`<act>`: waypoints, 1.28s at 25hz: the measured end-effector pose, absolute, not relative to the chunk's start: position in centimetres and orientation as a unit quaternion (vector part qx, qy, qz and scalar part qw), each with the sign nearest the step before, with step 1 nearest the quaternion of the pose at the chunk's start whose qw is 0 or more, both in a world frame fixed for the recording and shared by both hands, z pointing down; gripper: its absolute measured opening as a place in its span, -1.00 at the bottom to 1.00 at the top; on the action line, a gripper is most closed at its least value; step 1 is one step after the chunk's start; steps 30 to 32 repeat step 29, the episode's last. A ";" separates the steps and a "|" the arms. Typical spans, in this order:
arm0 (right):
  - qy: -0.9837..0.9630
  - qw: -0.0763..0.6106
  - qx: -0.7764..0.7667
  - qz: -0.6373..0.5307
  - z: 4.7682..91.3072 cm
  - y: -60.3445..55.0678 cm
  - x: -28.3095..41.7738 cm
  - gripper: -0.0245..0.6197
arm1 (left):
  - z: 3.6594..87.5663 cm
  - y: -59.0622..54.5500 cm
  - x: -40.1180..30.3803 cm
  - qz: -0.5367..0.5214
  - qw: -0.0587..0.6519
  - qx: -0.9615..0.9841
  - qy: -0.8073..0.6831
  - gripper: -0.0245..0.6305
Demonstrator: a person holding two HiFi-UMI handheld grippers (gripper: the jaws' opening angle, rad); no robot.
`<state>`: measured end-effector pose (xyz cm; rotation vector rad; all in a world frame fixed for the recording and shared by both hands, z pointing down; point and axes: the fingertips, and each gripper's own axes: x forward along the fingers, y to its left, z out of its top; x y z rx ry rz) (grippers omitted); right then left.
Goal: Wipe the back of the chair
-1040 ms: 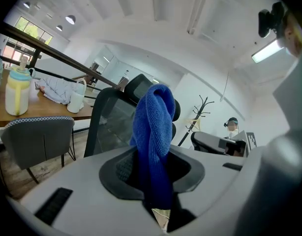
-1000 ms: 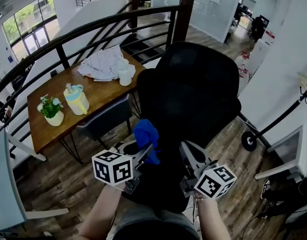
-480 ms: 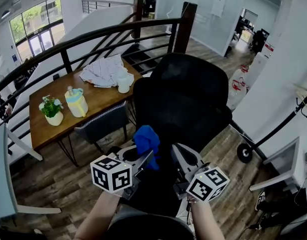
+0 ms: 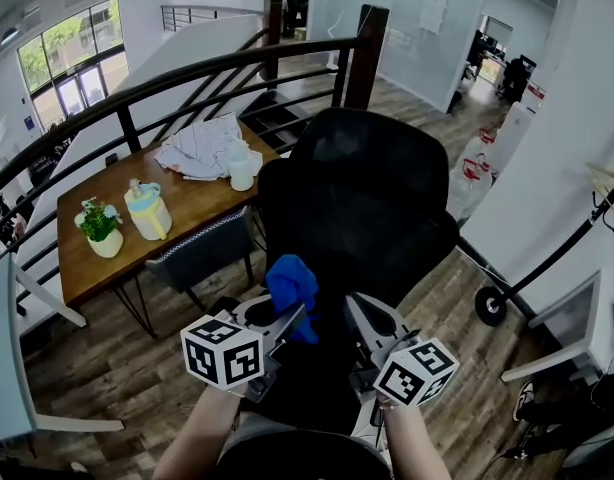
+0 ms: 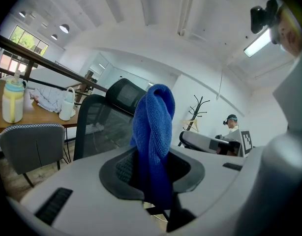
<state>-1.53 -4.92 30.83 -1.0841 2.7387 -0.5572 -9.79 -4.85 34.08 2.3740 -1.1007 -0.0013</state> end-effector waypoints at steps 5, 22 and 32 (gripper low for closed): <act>0.911 0.073 -0.359 -0.189 31.2 -5.1 -1.3 -0.84 | 34.1 -5.2 -9.4 0.003 0.258 0.877 -0.405 -0.59; 0.910 0.065 -0.354 -0.207 32.4 -6.0 -1.7 -0.84 | 35.0 -6.1 -8.6 0.007 0.267 0.879 -0.394 -0.59; 0.906 0.053 -0.369 -0.201 32.8 -6.8 -0.6 -0.84 | 34.9 -6.3 -7.8 0.012 0.267 0.886 -0.379 -0.59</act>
